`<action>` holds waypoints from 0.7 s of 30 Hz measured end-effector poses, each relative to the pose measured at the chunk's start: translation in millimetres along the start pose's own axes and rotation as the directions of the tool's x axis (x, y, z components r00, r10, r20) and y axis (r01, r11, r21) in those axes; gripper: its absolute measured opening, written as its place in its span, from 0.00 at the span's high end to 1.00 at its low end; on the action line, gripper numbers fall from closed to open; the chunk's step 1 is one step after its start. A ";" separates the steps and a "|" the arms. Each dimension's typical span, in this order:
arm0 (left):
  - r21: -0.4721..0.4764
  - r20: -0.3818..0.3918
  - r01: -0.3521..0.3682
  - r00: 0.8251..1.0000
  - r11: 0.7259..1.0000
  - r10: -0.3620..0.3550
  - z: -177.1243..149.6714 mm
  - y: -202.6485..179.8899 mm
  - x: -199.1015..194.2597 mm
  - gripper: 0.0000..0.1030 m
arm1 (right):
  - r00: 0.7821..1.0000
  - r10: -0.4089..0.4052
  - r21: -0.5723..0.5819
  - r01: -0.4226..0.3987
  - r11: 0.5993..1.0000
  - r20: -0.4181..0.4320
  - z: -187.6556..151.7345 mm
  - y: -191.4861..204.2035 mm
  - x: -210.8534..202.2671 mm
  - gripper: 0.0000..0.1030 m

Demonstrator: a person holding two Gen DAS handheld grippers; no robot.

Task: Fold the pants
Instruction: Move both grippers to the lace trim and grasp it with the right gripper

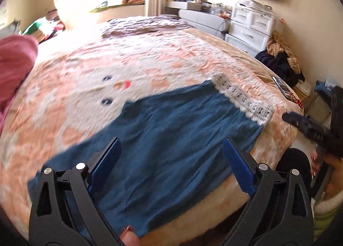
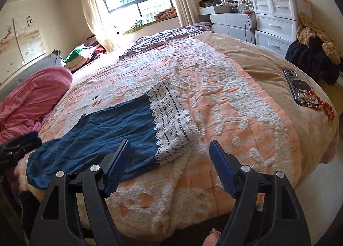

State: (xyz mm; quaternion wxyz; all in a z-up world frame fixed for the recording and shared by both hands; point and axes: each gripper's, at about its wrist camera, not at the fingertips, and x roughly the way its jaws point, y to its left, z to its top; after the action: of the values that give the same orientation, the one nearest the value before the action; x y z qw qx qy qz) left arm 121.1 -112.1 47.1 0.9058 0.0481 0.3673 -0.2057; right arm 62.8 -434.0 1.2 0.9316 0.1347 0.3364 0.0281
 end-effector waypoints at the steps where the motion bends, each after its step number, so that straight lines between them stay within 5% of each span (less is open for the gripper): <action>1: 0.014 -0.003 0.010 1.000 1.000 -0.010 7.3 -5.3 5.3 0.13 | 1.000 -0.002 0.005 0.002 1.000 -0.003 -0.8 -1.8 1.0 0.28; 21: 0.132 -0.133 0.159 0.981 0.978 -0.142 80.6 -55.1 127.5 0.10 | 0.996 0.030 0.106 -0.021 0.994 -0.089 -4.7 -12.6 45.7 0.29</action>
State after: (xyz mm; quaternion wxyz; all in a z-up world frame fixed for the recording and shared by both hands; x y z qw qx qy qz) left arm 233.0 -224.5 21.8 0.8574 0.0972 0.4095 -0.2960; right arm 94.6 -438.6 -33.9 0.9067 0.1864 0.3773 0.0283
